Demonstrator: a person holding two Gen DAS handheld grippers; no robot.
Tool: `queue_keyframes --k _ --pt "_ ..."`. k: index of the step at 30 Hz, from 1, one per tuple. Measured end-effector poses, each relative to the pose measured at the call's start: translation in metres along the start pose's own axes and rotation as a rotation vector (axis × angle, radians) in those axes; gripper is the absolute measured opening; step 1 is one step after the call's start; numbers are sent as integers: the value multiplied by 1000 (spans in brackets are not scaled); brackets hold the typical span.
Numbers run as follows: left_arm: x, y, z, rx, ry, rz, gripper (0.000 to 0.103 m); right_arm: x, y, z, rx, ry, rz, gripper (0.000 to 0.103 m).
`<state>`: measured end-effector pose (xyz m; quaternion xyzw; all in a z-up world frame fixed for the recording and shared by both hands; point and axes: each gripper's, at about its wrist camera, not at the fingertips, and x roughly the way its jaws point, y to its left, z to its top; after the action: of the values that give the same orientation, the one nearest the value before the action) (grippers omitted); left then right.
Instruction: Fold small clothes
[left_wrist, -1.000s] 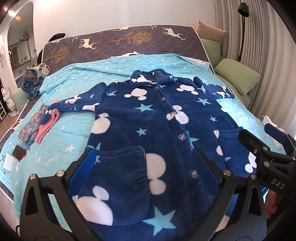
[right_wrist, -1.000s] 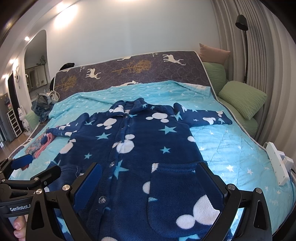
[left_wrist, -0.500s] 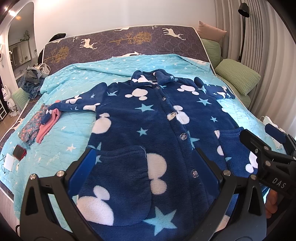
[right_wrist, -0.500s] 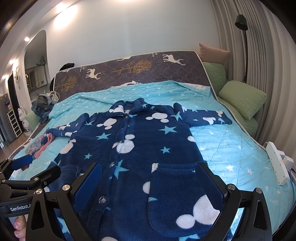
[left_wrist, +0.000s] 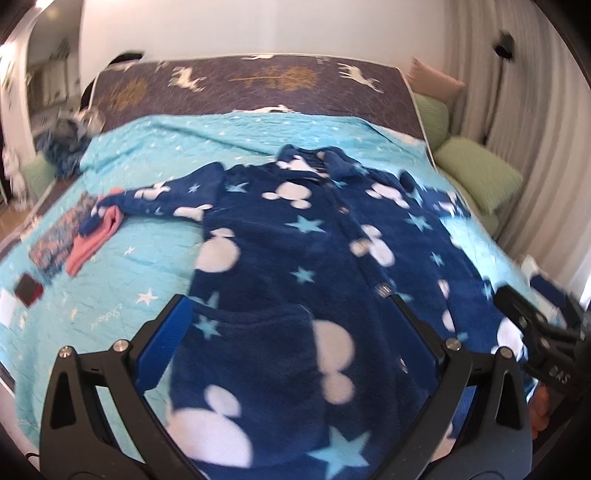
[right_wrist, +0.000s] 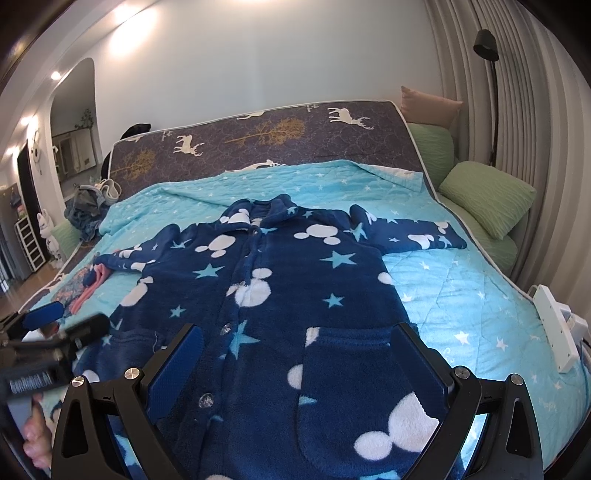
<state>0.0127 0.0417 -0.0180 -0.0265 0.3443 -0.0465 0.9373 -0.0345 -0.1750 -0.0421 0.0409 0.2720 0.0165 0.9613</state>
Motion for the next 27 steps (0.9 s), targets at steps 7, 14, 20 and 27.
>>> queue_keyframes --k 7,14,20,27 --pt "58 139 34 -335 86 -6 102 15 11 14 -28 14 19 103" --pt "136 235 62 -622 118 -65 102 45 23 42 -12 49 71 103" --pt "215 277 87 -754 169 -103 95 79 27 56 38 90 37 103" --pt "262 303 94 -901 191 -121 29 110 26 61 5 136 -29 103"
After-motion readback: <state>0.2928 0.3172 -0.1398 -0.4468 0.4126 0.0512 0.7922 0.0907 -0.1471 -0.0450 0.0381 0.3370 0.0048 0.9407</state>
